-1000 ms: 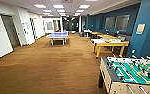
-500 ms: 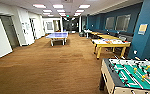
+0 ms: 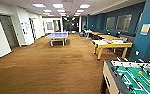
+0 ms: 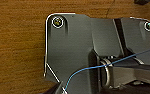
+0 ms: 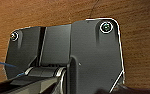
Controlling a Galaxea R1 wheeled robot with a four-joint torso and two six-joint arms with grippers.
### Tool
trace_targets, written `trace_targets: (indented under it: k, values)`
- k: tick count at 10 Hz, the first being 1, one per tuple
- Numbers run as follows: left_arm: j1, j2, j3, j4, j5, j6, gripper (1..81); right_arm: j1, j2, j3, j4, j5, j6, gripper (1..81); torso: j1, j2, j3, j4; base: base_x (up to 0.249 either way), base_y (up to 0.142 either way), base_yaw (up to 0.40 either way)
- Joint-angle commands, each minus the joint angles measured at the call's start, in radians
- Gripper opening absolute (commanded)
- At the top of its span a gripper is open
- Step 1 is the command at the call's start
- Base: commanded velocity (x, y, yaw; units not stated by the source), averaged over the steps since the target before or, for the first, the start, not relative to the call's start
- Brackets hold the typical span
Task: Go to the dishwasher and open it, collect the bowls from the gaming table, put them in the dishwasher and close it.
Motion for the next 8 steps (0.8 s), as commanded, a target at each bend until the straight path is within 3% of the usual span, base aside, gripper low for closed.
trace_targets:
  k: [1, 5, 6, 7, 8]
  values:
    - [-0.051, -0.013, -0.007, 0.002, 0.04, 0.004, 81.1, 0.058, 0.001, 0.002, 0.005, -0.051, 0.001, 81.1, 0.0, 0.0, 0.0, 0.0, 0.142, 0.0, 0.0]
    - [-0.046, -0.008, -0.005, 0.003, 0.048, 0.004, 81.1, 0.058, 0.001, 0.002, 0.004, -0.051, 0.001, 81.1, 0.0, 0.0, 0.0, 0.0, 0.132, 0.0, 0.0]
    - [-0.046, -0.006, -0.004, -0.023, 0.043, 0.035, 81.1, 0.058, 0.001, 0.002, 0.004, -0.051, 0.001, 81.1, 0.001, 0.0, 0.0, 0.0, 0.112, 0.0, 0.0]
    - [-0.046, -0.005, -0.004, -0.144, 0.048, 0.148, 81.1, 0.058, 0.001, 0.002, 0.004, -0.051, 0.001, 81.1, 0.0, 0.0, 0.0, 0.0, 0.112, 0.0, 0.0]
    - [-0.045, -0.005, -0.002, -0.33, 0.049, 0.334, 81.1, 0.058, 0.001, 0.002, 0.005, -0.051, 0.001, 81.1, -0.002, -0.001, 0.0, 0.0, 0.115, 0.0, 0.0]
